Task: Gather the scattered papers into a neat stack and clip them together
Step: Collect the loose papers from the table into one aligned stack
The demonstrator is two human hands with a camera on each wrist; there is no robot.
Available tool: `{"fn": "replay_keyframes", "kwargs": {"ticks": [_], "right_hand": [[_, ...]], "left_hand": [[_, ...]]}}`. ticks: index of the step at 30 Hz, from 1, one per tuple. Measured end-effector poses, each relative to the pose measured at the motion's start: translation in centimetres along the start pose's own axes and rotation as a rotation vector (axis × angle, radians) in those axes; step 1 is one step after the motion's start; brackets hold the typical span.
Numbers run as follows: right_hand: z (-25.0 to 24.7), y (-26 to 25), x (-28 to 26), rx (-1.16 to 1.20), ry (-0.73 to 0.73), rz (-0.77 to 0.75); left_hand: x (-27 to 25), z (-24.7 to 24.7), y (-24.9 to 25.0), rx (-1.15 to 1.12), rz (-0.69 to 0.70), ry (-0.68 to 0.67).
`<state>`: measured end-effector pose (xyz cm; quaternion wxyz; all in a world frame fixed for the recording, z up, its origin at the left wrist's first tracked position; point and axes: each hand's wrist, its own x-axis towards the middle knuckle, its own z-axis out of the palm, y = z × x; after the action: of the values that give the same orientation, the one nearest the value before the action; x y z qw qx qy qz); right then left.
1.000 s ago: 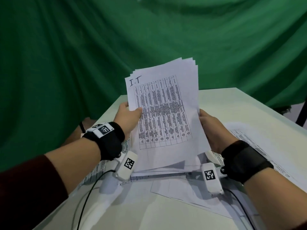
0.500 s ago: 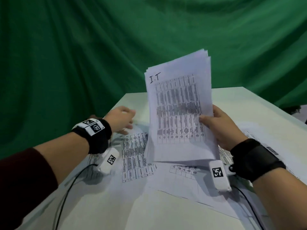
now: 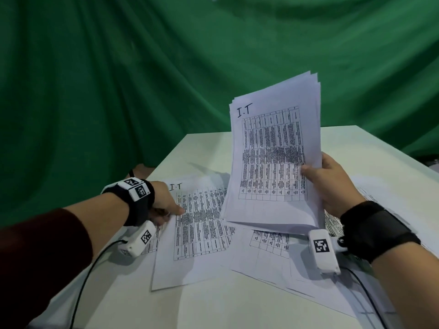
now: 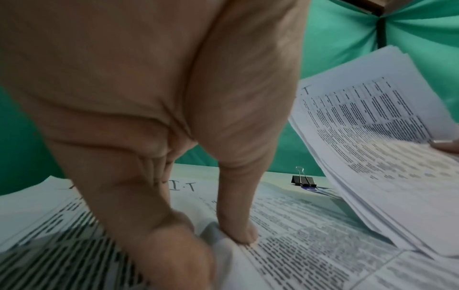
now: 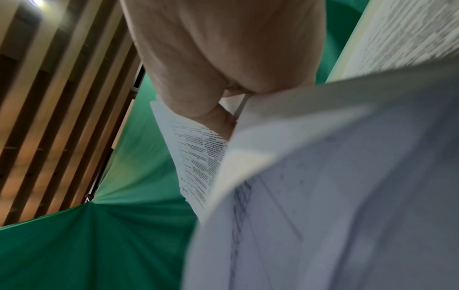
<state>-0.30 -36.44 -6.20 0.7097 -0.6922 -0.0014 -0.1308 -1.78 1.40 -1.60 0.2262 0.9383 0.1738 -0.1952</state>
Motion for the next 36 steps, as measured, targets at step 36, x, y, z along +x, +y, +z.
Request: {"fn": "replay_keyframes", "kwargs": {"ticks": [36], "right_hand": [[0.1, -0.3, -0.3, -0.081, -0.012, -0.01]], "left_hand": [[3.3, -1.1, -5.0, -0.243, -0.139, -0.034]]}}
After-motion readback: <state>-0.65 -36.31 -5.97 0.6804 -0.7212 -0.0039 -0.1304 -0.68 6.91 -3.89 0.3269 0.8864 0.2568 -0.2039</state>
